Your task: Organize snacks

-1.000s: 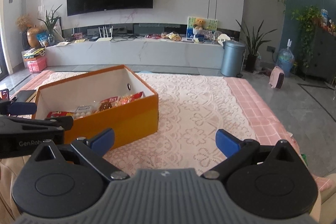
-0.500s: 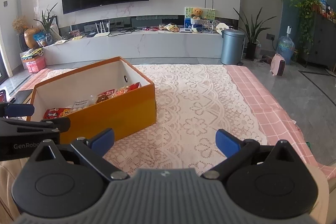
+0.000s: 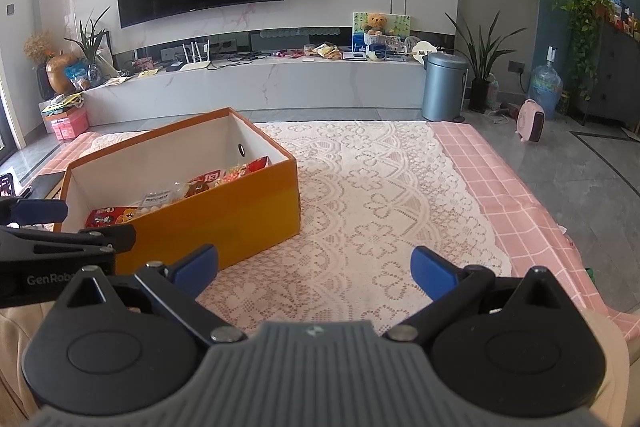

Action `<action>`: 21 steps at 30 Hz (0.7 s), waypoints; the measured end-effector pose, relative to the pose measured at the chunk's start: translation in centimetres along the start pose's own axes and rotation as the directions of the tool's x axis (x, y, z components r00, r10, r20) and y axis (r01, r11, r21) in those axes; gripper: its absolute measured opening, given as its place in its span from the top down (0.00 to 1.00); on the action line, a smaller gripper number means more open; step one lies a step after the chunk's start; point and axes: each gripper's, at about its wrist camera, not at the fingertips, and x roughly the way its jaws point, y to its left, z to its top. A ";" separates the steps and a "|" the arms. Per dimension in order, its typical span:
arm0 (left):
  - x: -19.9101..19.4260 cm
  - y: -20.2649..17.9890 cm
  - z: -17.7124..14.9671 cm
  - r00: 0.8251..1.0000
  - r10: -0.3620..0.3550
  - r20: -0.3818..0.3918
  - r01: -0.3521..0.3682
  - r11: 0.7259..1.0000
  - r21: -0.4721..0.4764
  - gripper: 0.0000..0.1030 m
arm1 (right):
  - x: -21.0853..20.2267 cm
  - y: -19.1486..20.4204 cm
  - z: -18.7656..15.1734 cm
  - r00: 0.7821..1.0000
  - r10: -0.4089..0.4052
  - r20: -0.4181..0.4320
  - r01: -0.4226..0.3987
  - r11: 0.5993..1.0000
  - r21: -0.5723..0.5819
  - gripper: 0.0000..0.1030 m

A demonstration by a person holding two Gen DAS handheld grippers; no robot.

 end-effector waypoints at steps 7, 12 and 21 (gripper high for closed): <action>0.0 0.2 0.2 1.000 -0.005 -0.005 0.005 1.000 -0.007 0.12 | 0.1 0.1 -0.1 1.000 0.002 -0.007 -0.002 1.000 -0.006 0.04; -0.1 0.1 0.2 1.000 -0.008 -0.006 0.008 1.000 -0.009 0.12 | 0.1 0.1 -0.1 1.000 0.003 -0.008 -0.003 1.000 -0.005 0.04; -0.1 0.1 0.2 1.000 -0.008 -0.006 0.008 1.000 -0.010 0.12 | 0.1 0.2 -0.2 1.000 0.006 -0.013 -0.006 1.000 -0.008 0.04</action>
